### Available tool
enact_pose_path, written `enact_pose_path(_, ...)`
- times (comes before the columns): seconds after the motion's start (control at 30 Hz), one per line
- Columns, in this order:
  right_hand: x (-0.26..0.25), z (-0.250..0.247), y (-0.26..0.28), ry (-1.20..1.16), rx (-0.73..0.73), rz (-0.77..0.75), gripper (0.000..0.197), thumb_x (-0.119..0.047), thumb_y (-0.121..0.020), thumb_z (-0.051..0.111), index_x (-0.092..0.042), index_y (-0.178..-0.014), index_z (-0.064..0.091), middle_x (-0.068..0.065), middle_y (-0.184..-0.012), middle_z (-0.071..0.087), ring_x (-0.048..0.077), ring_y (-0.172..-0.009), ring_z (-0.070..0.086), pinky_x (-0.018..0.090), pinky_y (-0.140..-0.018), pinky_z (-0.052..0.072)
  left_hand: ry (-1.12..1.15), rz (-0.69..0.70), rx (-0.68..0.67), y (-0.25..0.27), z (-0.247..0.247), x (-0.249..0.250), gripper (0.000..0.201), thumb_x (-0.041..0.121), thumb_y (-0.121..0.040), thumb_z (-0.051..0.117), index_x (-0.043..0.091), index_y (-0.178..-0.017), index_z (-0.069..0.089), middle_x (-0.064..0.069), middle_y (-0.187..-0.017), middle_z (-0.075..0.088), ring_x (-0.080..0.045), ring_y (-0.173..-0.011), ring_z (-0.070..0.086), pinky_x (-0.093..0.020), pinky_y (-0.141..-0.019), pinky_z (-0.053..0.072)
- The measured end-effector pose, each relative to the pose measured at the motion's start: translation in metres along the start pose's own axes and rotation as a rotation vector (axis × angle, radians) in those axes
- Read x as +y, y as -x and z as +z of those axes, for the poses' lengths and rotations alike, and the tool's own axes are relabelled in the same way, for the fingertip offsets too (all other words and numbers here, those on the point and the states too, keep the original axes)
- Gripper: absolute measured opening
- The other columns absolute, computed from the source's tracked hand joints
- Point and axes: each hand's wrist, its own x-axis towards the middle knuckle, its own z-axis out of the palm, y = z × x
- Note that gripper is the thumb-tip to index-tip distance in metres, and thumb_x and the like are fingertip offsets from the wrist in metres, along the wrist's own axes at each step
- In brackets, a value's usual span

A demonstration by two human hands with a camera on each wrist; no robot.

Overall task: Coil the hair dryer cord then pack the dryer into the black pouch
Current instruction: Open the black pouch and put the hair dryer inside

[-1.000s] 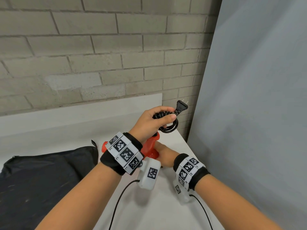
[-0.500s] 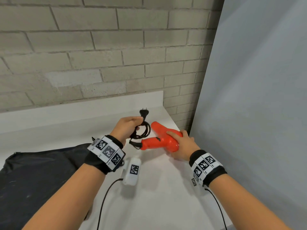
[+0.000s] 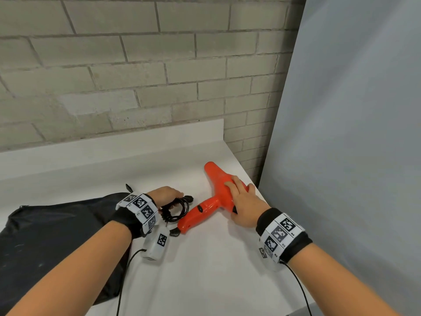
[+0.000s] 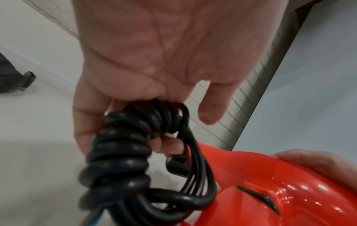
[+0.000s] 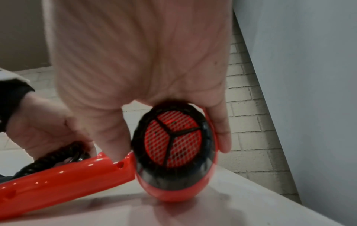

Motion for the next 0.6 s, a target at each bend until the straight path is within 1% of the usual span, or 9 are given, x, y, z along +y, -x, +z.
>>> enact_pose_path(0.03,0.001,-0.001,0.001,-0.02,-0.015,-0.005,0.076,-0.024,-0.086,0.053,-0.02,-0.145,0.006,0.002,-0.155,-0.003,0.042,-0.13,0.017,0.05,-0.103,0.038,-0.012,0.005,-0.013,-0.002,-0.002,-0.001,0.019,0.02,-0.091,0.044,0.012,-0.084,0.06,-0.004,-0.078,0.056,-0.015,-0.064,0.046,-0.027,-0.062,0.037)
enact_pose_path(0.07,0.002,-0.001,0.0,-0.037,-0.024,-0.01,0.076,-0.022,-0.085,0.052,-0.019,-0.145,0.005,0.001,-0.155,-0.003,0.042,-0.13,0.017,0.048,-0.104,0.037,-0.045,0.017,-0.027,-0.002,-0.004,-0.002,0.018,0.016,-0.09,0.043,0.014,-0.095,0.06,-0.003,-0.084,0.056,-0.015,-0.07,0.048,-0.028,-0.063,0.038)
enact_pose_path(0.13,0.003,-0.001,0.001,-0.054,-0.02,-0.02,0.078,-0.02,-0.085,0.053,-0.016,-0.144,0.004,0.0,-0.155,-0.002,0.04,-0.128,0.02,0.044,-0.104,0.037,-0.129,0.05,-0.031,-0.004,-0.007,-0.005,0.026,0.014,-0.092,0.041,0.017,-0.113,0.057,-0.001,-0.093,0.059,-0.012,-0.074,0.051,-0.023,-0.063,0.039)
enact_pose_path(0.2,0.004,0.001,0.001,-0.068,-0.006,-0.03,0.079,-0.023,-0.084,0.057,-0.015,-0.144,0.006,0.001,-0.155,0.0,0.039,-0.125,0.024,0.042,-0.102,0.037,-0.238,0.094,-0.011,-0.006,-0.009,-0.009,0.029,0.016,-0.094,0.04,0.019,-0.12,0.054,-0.006,-0.107,0.061,-0.009,-0.073,0.05,-0.016,-0.058,0.037)
enact_pose_path(0.27,0.002,0.001,0.002,-0.078,-0.004,-0.032,0.079,-0.027,-0.083,0.058,-0.015,-0.143,0.009,0.001,-0.155,0.001,0.039,-0.123,0.026,0.042,-0.103,0.035,-0.324,0.131,0.02,-0.008,-0.009,-0.012,0.031,0.018,-0.095,0.039,0.023,-0.121,0.055,-0.007,-0.118,0.061,-0.012,-0.081,0.05,-0.014,-0.059,0.035)
enact_pose_path(0.33,-0.002,0.004,0.002,-0.068,0.006,-0.022,0.077,-0.027,-0.084,0.059,-0.017,-0.143,0.011,0.001,-0.155,0.002,0.038,-0.123,0.027,0.041,-0.103,0.035,-0.353,0.144,0.066,-0.013,-0.009,-0.017,0.031,0.019,-0.095,0.04,0.025,-0.119,0.058,-0.007,-0.119,0.063,-0.015,-0.089,0.053,-0.014,-0.063,0.036)
enact_pose_path(0.4,-0.004,0.005,0.001,-0.067,0.026,-0.016,0.076,-0.027,-0.084,0.06,-0.019,-0.143,0.013,0.0,-0.155,0.002,0.037,-0.122,0.027,0.041,-0.1,0.037,-0.335,0.123,0.185,-0.017,-0.009,-0.02,0.028,0.023,-0.092,0.046,0.021,-0.116,0.061,-0.009,-0.117,0.064,-0.019,-0.09,0.057,-0.017,-0.067,0.04)
enact_pose_path(0.5,-0.005,0.006,0.0,-0.08,0.032,-0.011,0.078,-0.027,-0.081,0.064,-0.021,-0.142,0.016,0.001,-0.154,0.004,0.036,-0.122,0.027,0.041,-0.097,0.039,-0.24,0.028,0.391,-0.018,-0.007,-0.026,0.036,0.032,-0.086,0.056,0.013,-0.117,0.055,-0.012,-0.116,0.062,-0.027,-0.104,0.058,-0.027,-0.08,0.042)
enact_pose_path(0.6,-0.004,0.005,0.0,-0.086,0.076,0.001,0.076,-0.031,-0.08,0.065,-0.024,-0.141,0.02,0.009,-0.146,0.012,0.034,-0.123,0.026,0.042,-0.095,0.043,-0.264,0.019,0.452,-0.013,-0.006,-0.025,0.033,0.031,-0.087,0.055,0.007,-0.109,0.06,-0.012,-0.116,0.062,-0.027,-0.109,0.056,-0.03,-0.088,0.042)
